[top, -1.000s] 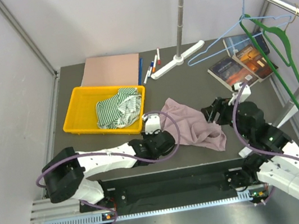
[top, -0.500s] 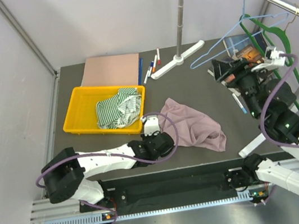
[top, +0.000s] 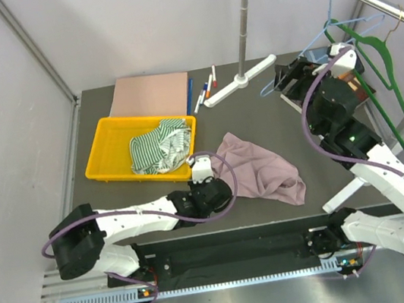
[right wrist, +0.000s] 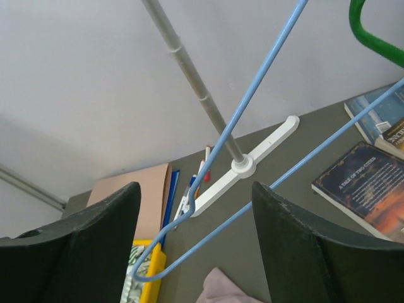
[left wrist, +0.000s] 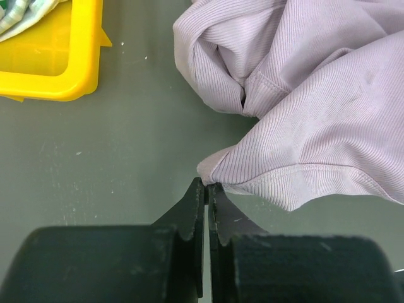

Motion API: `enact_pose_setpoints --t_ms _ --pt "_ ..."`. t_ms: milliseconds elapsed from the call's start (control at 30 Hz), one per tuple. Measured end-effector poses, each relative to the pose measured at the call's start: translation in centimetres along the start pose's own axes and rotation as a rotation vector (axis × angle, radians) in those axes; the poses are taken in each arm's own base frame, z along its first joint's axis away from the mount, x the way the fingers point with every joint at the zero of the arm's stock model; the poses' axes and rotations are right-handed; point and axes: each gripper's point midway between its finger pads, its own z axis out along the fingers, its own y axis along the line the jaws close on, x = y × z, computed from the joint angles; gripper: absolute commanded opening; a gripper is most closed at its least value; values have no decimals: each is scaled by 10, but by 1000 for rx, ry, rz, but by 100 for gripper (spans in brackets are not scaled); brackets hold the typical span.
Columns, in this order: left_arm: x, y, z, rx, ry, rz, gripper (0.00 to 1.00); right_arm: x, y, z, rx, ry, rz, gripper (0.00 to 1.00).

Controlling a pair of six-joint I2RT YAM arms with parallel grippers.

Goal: Place the tank top on the hanger

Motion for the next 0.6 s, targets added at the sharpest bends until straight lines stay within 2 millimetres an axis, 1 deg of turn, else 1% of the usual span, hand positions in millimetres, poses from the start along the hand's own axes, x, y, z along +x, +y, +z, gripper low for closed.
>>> enact_pose_setpoints --t_ms 33,100,133,167,200,300,467,500,600 --pt "-1 0 -1 3 -2 -3 0 -2 -2 2 8 -7 1 56" --pt "-2 0 -2 6 -5 -6 0 -4 -8 6 24 -18 0 47" --pt "-2 0 -2 7 -6 -7 0 -6 -10 8 30 -23 4 39" --pt "-3 0 -3 7 -7 -8 0 -7 -12 10 34 -27 6 35" --pt "-3 1 -3 8 -7 -8 0 -8 -15 13 38 -31 7 30" --pt "-2 1 -3 7 -7 -8 0 -8 -15 18 28 -33 6 22" --pt "-1 3 -2 4 -4 -5 0 -1 -11 26 -6 -9 -13 15" --pt "-1 3 -2 4 -4 -5 0 0 -9 28 -14 -2 -16 13" --pt "-1 3 -2 4 -4 -5 0 3 -2 35 -43 17 -20 10"
